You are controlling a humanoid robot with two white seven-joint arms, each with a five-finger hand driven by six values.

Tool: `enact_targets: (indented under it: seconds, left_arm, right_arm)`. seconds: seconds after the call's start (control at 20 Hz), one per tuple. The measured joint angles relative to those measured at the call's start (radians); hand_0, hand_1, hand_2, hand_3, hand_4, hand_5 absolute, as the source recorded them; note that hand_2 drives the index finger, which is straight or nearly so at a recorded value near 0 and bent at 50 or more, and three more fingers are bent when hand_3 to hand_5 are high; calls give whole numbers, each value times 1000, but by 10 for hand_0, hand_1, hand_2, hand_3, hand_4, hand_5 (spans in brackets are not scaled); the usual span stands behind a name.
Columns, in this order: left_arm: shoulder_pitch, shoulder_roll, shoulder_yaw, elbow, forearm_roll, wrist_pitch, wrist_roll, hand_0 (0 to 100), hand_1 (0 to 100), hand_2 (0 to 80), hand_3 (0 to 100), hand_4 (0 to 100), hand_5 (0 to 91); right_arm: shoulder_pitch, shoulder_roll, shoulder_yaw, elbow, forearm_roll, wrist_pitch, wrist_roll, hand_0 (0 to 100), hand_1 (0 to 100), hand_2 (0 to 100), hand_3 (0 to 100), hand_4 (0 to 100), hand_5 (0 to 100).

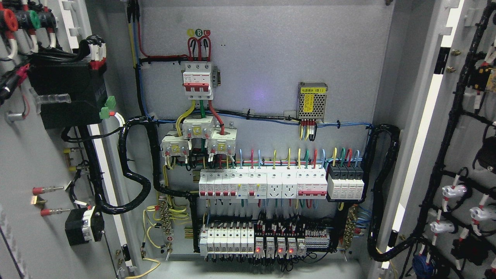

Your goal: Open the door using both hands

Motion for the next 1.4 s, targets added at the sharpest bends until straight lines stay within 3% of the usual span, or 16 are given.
enact_targets:
  seconds: [0.3,0.75,0.85,1.0,1.1,1.3,1.4]
  left_arm:
    - [0,0,0,0,0,0,1,0,0,0,0,0,0]
    - [0,0,0,0,0,0,4,0,0,0,0,0,0]
    - [0,0,0,0,0,0,-5,0,0,0,0,0,0]
    - [-2,0,0,0,0,0,-57,0,0,0,0,0,0]
    - [-4,0,0,0,0,0,-75,0,0,0,0,0,0]
    - [-7,0,0,0,-1,0,-88,0,0,0,0,0,0]
    - [-8,0,-2,0,-2,0,-89,0,0,0,0,0,0]
  right_arm:
    - [2,11,-31,11,-2,0,-2,0,0,0,0,0,0]
    - [48,-26,-163,6,-6,-9,5,0,0,0,0,0,0]
    - [85,-38,-195,-7,-5,-22,-41,0,0,0,0,0,0]
    - [164,-56,-237,-47,-7,-80,-167,0,0,0,0,0,0]
    - [225,-73,-259,-87,-7,-111,-221,0,0,0,0,0,0]
    - [358,-115,-309,-183,-8,-171,-266,0,0,0,0,0,0]
    - [423,-138,-339,-228,-8,-242,-273,0,0,0,0,0,0]
